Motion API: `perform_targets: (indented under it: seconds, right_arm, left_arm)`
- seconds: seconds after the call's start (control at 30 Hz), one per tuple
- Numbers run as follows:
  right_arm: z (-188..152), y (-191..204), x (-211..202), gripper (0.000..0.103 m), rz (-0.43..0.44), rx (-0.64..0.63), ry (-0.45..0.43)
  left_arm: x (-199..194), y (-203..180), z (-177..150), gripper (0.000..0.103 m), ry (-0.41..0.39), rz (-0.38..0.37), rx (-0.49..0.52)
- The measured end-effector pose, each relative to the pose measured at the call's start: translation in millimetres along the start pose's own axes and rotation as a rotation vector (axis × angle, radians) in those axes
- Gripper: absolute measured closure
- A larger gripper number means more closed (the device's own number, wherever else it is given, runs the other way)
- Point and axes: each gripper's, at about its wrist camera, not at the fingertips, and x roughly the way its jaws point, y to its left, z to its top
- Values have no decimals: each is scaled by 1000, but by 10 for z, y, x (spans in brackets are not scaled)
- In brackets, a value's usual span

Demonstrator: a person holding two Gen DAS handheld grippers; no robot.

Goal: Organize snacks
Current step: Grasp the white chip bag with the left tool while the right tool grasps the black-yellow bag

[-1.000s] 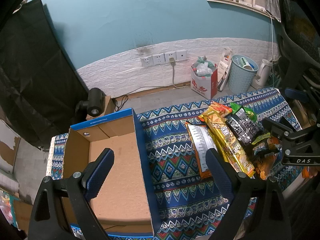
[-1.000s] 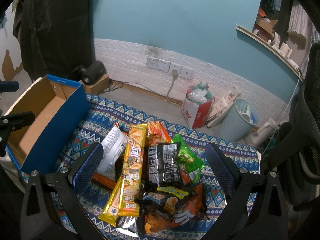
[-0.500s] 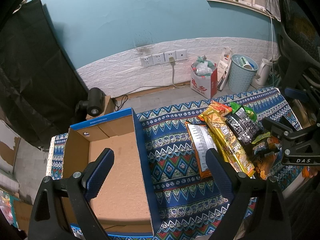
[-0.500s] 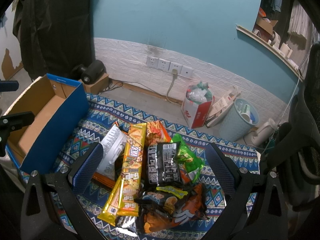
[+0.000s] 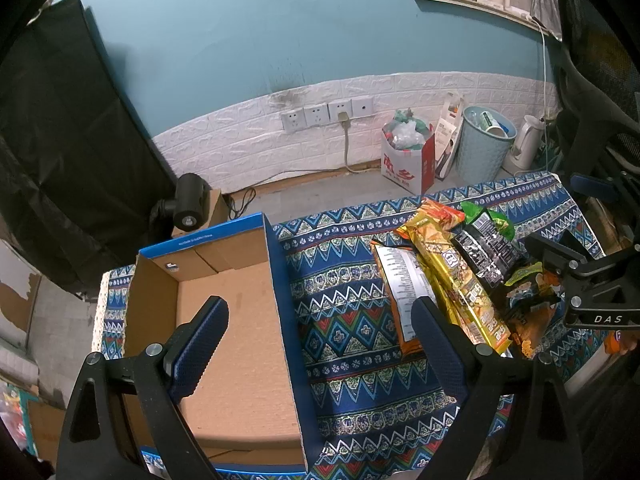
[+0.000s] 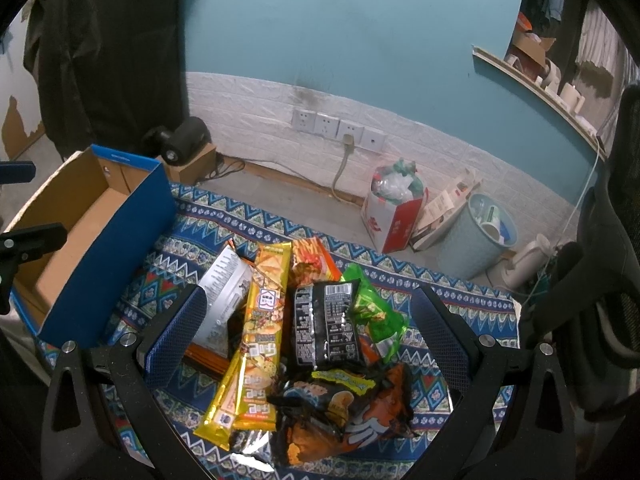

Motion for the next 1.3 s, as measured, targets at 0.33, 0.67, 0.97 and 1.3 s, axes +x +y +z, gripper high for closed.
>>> perform_targets:
  seconds: [0.33,0.67,0.97,1.3]
  right_arm:
    - [49,-7,42,3,-13,10,33]
    - [-34,-163,280,3,-36,84,144]
    - [-259,-209,632,3,-99,88,274]
    - [-486,-140,995,3,-133,59,380]
  left_arm:
    - [97,-4,-21,9,20,15,11]
    - [457,-95,-136,9,116,25,35]
    - [763,-359,-281,9,212,14,99]
    - [956,-452,-322,9,264,-18,94]
